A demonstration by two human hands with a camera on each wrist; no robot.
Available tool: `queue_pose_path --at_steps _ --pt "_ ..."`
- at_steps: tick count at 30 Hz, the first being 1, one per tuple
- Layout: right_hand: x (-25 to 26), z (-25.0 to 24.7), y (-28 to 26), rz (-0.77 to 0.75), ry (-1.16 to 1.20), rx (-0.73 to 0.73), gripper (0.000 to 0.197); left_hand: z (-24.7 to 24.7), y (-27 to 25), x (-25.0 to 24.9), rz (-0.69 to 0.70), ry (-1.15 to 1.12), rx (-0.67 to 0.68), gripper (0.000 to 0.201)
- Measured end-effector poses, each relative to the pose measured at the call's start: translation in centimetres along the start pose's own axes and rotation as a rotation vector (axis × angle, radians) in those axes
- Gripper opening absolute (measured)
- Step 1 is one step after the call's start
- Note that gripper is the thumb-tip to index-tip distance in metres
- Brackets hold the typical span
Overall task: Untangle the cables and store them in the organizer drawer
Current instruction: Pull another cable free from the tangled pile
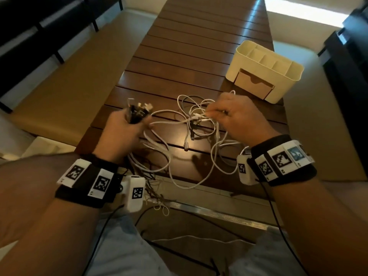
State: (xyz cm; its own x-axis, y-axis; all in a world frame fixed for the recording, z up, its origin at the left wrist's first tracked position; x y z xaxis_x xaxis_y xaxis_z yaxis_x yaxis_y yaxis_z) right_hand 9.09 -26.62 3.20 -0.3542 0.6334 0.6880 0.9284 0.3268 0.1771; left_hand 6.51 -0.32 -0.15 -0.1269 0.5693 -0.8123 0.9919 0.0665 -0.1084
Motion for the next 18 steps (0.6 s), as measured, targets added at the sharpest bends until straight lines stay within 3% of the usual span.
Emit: queue_pose_path --at_steps 2,4,9,13,16,18 --pt "0.3 0.8 -0.3 -0.019 -0.157 0.18 0.023 -1.0 0.7 0.4 -0.037 0.013 -0.209 0.017" --pt "0.6 1.3 -0.5 -0.029 -0.226 0.267 0.023 -1.4 0.9 0.4 -0.012 -0.061 -0.249 0.009" --pt "2.4 2.8 -0.4 -0.206 -0.132 0.242 0.02 1.3 -0.8 -2.7 0.232 -0.019 -0.054 0.022" --pt "3.0 3.3 -0.2 -0.289 -0.067 0.095 0.02 3.5 -1.1 -3.5 0.355 0.058 0.135 0.012" --pt "2.9 3.0 -0.1 -0.313 -0.037 0.001 0.026 3.5 -0.9 -3.0 0.377 0.089 0.138 0.014" --pt "2.5 3.2 0.0 -0.265 -0.017 0.014 0.022 3.1 -1.0 -2.9 0.377 0.064 0.082 0.012"
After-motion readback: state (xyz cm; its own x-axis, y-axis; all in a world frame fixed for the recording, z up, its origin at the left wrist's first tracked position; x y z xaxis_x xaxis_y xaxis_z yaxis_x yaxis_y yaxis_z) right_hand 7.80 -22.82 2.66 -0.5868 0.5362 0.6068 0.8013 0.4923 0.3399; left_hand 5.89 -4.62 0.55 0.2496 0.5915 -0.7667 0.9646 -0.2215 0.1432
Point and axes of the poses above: each hand's wrist, its own y-axis towards the middle knuckle, its own z-axis out of the palm, x = y × z, the point moved 3 cm from there along y, towards the middle knuckle, and after that the axes turned 15 degrees about y, right-handed, at the moved point
